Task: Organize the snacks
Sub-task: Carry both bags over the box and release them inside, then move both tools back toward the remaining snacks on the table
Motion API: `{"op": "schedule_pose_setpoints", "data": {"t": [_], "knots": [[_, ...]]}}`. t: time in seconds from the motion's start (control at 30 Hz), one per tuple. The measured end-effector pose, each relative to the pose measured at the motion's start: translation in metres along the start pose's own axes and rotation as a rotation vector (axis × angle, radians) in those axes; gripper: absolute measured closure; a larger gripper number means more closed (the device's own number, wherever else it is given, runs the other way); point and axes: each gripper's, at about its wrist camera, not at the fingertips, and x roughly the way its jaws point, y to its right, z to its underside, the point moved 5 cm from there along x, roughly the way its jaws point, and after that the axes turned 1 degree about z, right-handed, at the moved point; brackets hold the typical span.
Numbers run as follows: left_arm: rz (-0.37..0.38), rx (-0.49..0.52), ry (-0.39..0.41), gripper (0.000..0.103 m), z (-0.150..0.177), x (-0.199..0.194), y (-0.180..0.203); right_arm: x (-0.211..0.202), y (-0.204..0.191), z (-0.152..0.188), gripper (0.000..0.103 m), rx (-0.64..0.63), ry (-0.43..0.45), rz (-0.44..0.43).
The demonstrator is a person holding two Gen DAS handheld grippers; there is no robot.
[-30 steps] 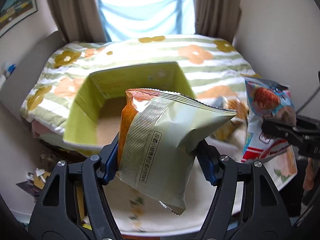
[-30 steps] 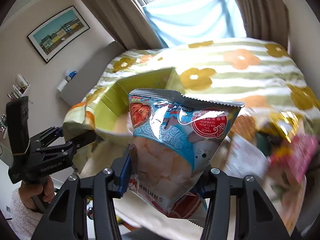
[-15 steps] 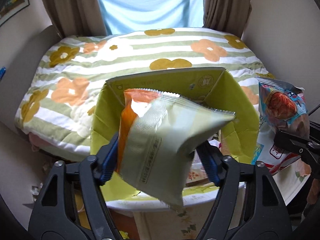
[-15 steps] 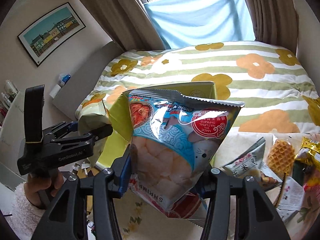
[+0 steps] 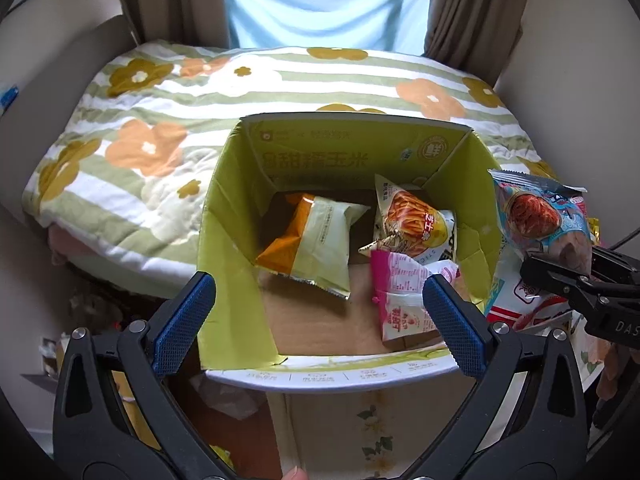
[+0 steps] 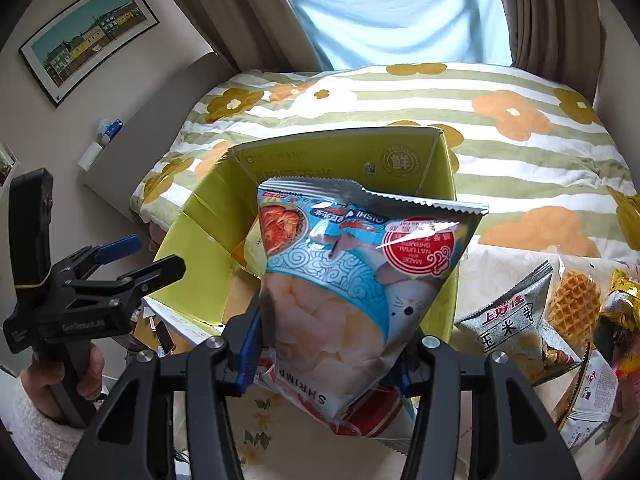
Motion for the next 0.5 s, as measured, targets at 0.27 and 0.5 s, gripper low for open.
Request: {"op": "schedule_pose_setpoints", "data": {"t": [0.27, 0.5], "knots": [[-0.001, -0.009, 0.017, 0.000, 0.000, -0.010, 0.003, 0.003, -0.004, -0.007, 0.007, -0.030, 0.045, 0.069], [0.014, -0.007, 0.012, 0.000, 0.007, -0.013, 0.010, -0.002, -0.003, 0.004, 0.007, -0.020, 0.037, 0.060]]}}
